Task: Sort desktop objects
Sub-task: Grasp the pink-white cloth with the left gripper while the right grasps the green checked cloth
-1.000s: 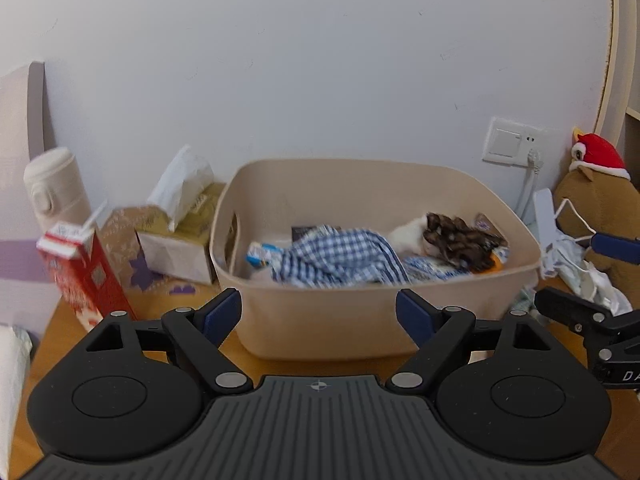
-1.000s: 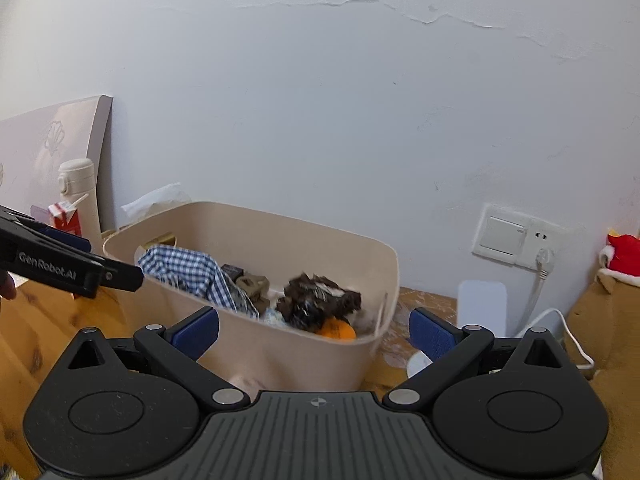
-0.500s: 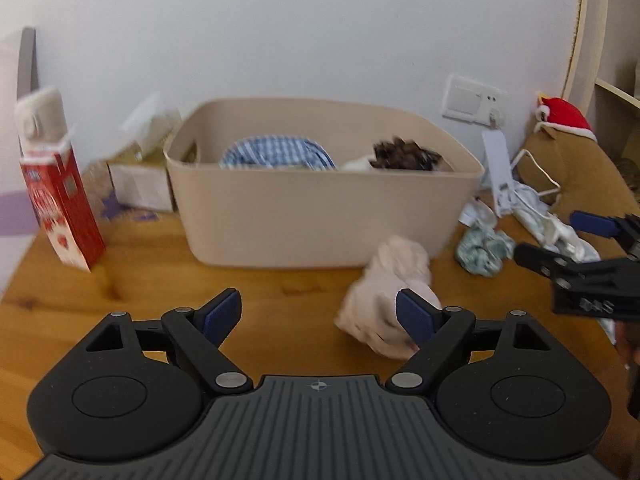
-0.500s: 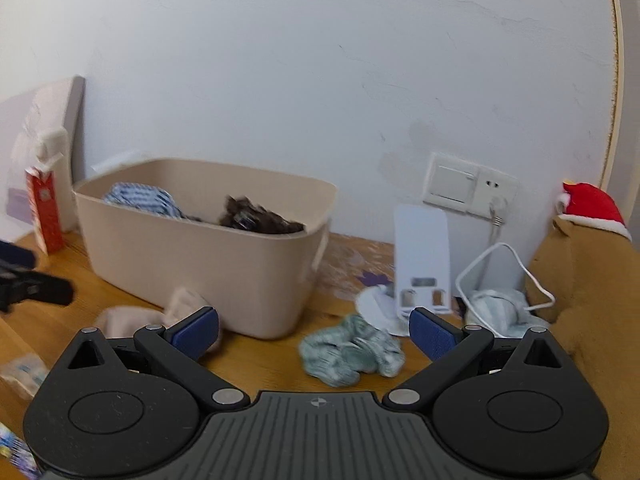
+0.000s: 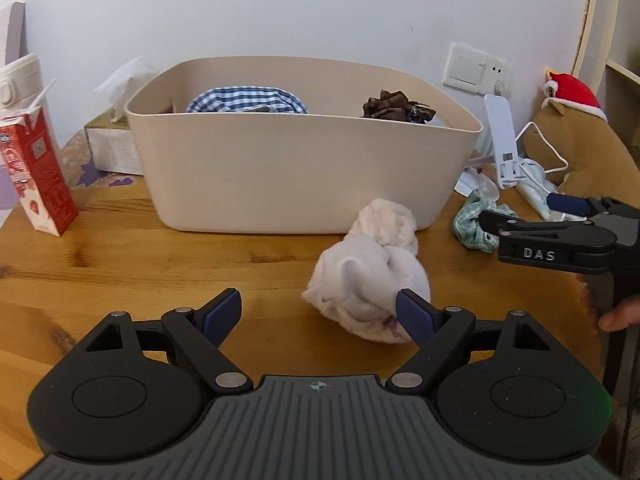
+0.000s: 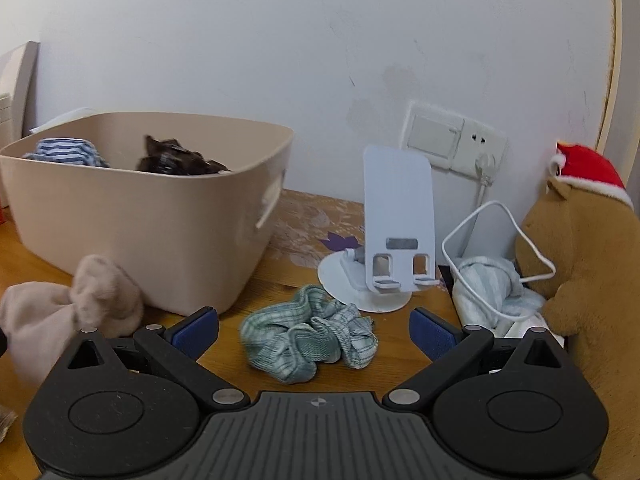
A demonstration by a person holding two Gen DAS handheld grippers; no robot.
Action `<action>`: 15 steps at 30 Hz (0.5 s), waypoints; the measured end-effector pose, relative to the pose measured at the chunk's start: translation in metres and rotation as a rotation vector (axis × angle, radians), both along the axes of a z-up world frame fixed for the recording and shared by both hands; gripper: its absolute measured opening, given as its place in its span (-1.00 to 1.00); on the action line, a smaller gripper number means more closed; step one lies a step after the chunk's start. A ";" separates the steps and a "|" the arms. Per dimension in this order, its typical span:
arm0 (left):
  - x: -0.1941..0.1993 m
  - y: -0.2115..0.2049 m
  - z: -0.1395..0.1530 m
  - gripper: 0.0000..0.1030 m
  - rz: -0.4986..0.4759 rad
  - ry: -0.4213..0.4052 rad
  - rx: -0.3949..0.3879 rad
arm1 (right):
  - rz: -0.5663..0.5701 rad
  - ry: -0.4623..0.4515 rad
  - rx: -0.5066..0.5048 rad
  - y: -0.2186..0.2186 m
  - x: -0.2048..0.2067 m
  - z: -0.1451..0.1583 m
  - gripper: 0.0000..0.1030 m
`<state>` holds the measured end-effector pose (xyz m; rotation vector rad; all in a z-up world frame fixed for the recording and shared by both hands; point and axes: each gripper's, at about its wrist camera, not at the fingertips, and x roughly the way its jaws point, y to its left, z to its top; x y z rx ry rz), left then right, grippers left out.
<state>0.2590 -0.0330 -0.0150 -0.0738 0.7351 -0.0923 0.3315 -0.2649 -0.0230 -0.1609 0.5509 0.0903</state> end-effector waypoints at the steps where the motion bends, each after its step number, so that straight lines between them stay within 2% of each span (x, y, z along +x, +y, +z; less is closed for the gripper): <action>1: 0.003 -0.003 -0.001 0.67 -0.002 0.001 0.000 | -0.004 0.006 0.009 -0.001 0.003 -0.002 1.00; 8: 0.023 -0.018 -0.010 0.67 -0.017 0.011 -0.023 | -0.011 0.055 -0.042 -0.002 0.023 -0.024 1.00; 15: 0.036 -0.024 -0.021 0.67 -0.015 0.038 -0.068 | -0.027 0.066 0.060 -0.017 0.027 -0.028 1.00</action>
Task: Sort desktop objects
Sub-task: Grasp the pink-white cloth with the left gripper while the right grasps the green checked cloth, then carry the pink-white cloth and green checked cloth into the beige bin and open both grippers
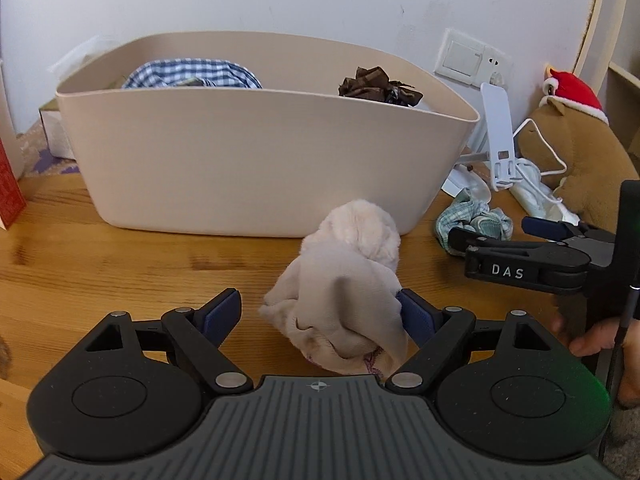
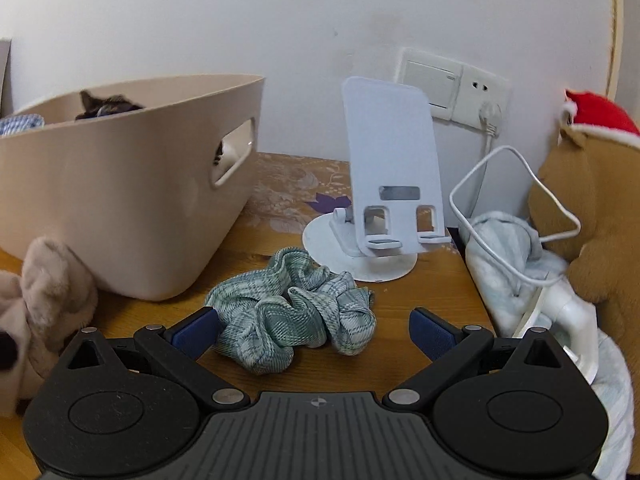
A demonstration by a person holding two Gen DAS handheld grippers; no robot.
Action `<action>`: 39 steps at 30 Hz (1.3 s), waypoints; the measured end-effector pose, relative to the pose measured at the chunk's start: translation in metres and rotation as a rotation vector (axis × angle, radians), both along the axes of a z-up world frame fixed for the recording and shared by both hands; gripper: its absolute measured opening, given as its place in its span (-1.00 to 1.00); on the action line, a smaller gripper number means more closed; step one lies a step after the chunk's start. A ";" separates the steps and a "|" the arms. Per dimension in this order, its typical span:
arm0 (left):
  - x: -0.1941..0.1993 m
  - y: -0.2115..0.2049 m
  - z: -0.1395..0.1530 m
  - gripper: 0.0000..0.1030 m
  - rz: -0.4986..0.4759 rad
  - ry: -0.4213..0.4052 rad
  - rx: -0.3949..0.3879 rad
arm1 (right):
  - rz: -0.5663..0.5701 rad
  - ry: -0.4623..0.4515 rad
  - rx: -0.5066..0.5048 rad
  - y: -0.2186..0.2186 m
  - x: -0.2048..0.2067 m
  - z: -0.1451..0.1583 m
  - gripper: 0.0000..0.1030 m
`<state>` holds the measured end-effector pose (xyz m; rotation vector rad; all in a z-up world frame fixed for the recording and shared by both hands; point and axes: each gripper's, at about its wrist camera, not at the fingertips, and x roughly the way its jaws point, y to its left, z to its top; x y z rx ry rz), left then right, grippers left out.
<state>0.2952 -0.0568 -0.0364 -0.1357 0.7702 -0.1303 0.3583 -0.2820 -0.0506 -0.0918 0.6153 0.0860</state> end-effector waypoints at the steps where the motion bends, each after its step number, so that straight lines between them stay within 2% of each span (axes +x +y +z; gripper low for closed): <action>1: 0.001 0.000 -0.002 0.67 0.003 0.003 -0.011 | -0.002 -0.004 0.011 -0.002 0.000 0.000 0.95; 4: 0.004 -0.001 -0.005 0.67 -0.001 0.015 -0.032 | -0.006 0.000 0.034 -0.005 0.000 0.000 0.83; 8: 0.007 -0.003 -0.006 0.66 -0.006 0.037 -0.044 | -0.009 0.009 0.054 -0.007 0.000 -0.001 0.79; 11: 0.011 -0.001 -0.009 0.49 -0.016 0.071 -0.095 | -0.003 0.016 0.069 -0.008 0.002 -0.002 0.69; 13: 0.012 -0.003 -0.008 0.35 -0.030 0.072 -0.091 | -0.005 0.018 0.075 -0.009 0.002 -0.002 0.55; 15: 0.012 -0.006 -0.008 0.10 -0.041 0.071 -0.083 | -0.010 0.027 0.081 -0.010 0.003 -0.003 0.45; 20: 0.007 -0.012 -0.008 -0.07 -0.047 0.060 -0.048 | -0.011 0.040 0.094 -0.010 0.002 -0.005 -0.06; 22: 0.006 -0.011 -0.007 -0.14 -0.047 0.057 -0.047 | -0.018 0.035 0.089 -0.010 0.000 -0.005 -0.37; 25: 0.005 -0.010 -0.006 -0.21 -0.046 0.055 -0.049 | -0.018 0.034 0.093 -0.011 -0.003 -0.005 -0.57; 33: 0.000 -0.010 -0.003 -0.38 -0.040 0.039 -0.035 | -0.030 0.035 0.106 -0.016 -0.011 -0.004 -0.68; 39: -0.010 -0.004 0.004 -0.43 -0.039 0.032 -0.034 | -0.038 0.019 0.138 -0.017 -0.030 0.002 -0.69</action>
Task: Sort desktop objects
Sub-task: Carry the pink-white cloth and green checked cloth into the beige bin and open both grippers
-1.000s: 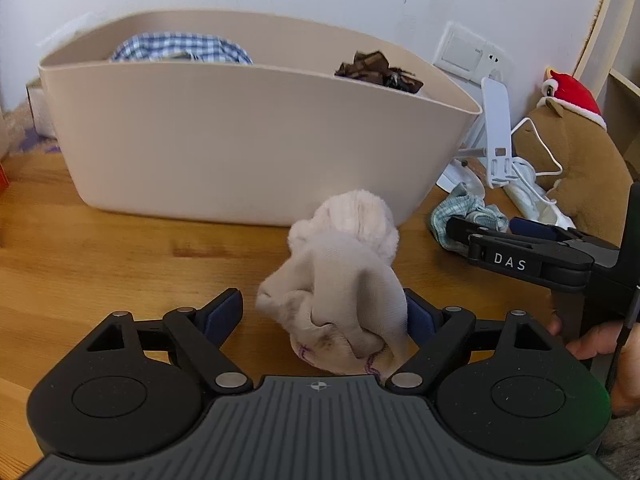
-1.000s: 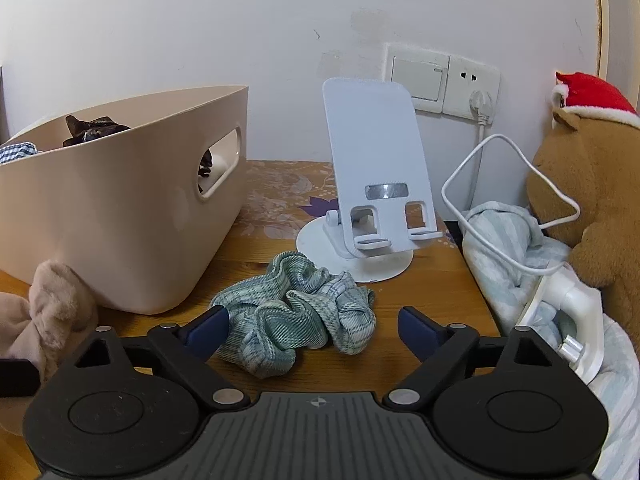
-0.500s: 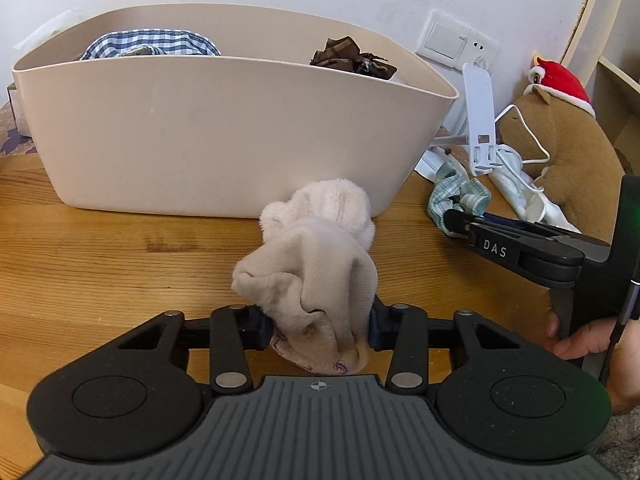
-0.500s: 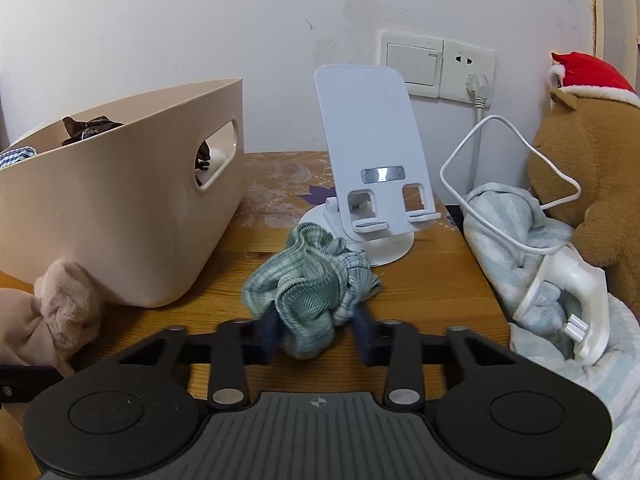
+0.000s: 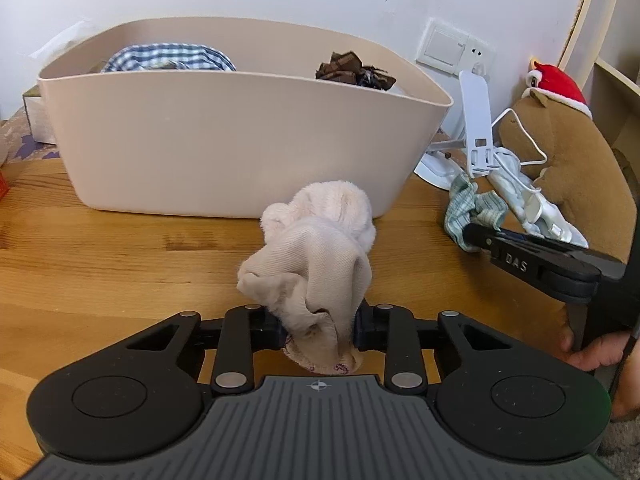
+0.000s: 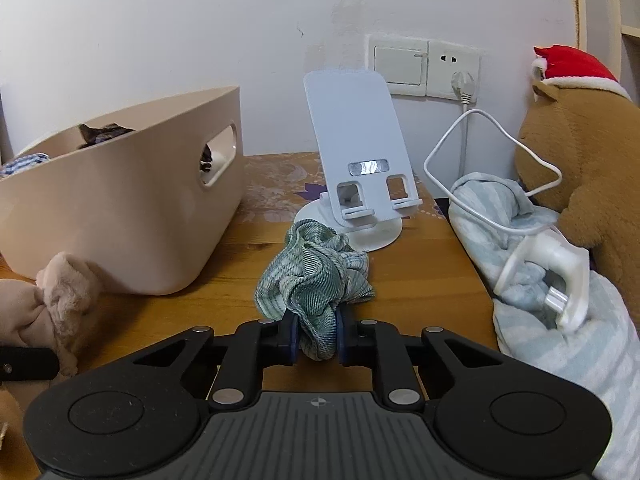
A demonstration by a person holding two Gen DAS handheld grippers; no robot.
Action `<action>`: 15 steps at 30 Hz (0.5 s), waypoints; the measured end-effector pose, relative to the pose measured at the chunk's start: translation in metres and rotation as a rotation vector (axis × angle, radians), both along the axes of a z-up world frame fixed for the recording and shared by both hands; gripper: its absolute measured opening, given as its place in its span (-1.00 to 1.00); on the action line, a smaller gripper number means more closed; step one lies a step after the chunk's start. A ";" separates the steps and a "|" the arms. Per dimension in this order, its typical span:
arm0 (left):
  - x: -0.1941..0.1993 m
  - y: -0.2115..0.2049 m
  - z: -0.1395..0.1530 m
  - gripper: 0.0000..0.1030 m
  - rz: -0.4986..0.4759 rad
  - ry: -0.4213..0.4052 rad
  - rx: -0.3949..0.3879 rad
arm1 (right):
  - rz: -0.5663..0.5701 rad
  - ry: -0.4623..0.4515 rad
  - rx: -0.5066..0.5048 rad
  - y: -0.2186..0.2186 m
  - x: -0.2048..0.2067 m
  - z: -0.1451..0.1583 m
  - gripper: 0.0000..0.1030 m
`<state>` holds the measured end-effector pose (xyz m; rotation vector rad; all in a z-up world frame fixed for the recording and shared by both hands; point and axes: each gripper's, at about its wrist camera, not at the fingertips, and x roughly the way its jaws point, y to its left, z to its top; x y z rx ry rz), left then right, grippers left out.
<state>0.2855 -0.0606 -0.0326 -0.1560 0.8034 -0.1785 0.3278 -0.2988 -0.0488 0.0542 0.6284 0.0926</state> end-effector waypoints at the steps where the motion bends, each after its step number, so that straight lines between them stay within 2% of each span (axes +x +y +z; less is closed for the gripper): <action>1: -0.003 0.002 0.002 -0.43 0.002 -0.003 -0.003 | -0.005 -0.005 0.012 -0.001 -0.005 0.001 -0.69; 8: -0.029 0.021 0.021 -0.44 0.002 -0.044 -0.013 | -0.024 -0.046 0.041 0.003 -0.046 0.015 -0.69; 15: -0.062 0.042 0.050 -0.44 0.014 -0.122 -0.030 | -0.013 -0.127 -0.006 0.022 -0.082 0.052 -0.69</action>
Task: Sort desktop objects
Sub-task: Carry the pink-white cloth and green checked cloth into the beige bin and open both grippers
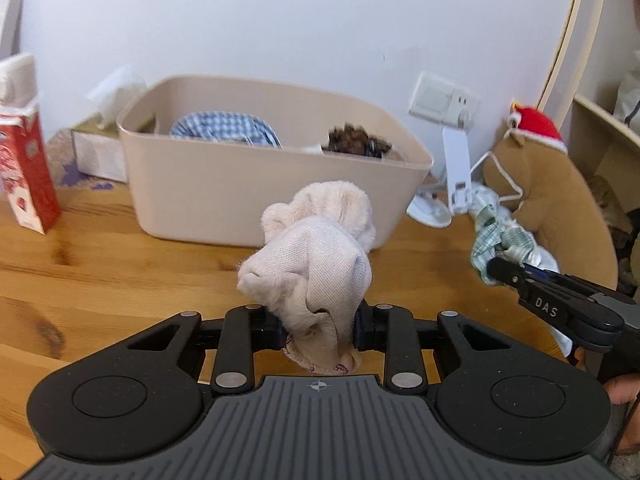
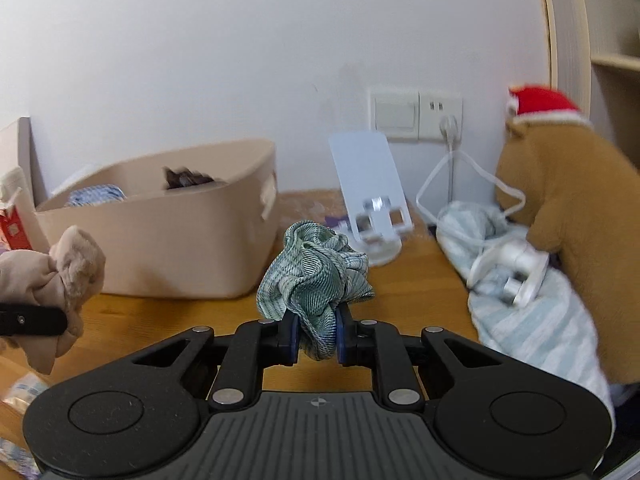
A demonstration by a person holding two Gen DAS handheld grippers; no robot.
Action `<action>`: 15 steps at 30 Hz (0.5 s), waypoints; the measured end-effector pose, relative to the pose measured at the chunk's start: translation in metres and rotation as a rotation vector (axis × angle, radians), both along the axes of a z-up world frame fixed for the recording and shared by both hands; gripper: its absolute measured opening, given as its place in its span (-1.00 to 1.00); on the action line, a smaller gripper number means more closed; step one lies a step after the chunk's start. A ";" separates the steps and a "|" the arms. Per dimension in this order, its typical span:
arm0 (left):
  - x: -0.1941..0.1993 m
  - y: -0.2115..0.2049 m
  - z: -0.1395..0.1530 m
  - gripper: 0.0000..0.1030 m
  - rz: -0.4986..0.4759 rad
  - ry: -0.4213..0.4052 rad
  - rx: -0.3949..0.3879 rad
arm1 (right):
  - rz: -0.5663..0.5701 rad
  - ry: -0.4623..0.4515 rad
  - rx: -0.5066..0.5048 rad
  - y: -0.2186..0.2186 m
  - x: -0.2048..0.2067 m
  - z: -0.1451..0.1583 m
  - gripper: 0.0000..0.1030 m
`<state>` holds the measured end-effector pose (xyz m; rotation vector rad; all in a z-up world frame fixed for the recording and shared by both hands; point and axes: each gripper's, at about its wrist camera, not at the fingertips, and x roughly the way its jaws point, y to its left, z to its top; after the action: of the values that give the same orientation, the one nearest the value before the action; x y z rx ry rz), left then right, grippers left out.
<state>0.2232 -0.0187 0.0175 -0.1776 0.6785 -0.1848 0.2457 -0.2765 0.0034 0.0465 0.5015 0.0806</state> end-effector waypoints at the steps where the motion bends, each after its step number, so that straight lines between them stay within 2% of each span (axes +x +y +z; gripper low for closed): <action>1: -0.005 0.004 0.005 -0.44 0.001 -0.013 -0.003 | -0.001 -0.018 -0.010 0.003 -0.004 0.007 -0.69; 4: -0.016 0.014 0.019 -0.44 0.015 -0.053 -0.005 | 0.007 -0.083 -0.035 0.014 -0.018 0.032 -0.69; 9: -0.024 0.034 0.049 -0.43 0.060 -0.127 -0.003 | 0.041 -0.158 -0.008 0.026 -0.026 0.064 -0.69; 15: -0.015 0.054 0.083 -0.43 0.104 -0.215 0.072 | 0.058 -0.184 -0.034 0.040 -0.015 0.086 -0.68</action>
<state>0.2082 0.0355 0.1004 -0.1213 0.4602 -0.0781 0.2308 -0.2365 0.0896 -0.0090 0.3206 0.1313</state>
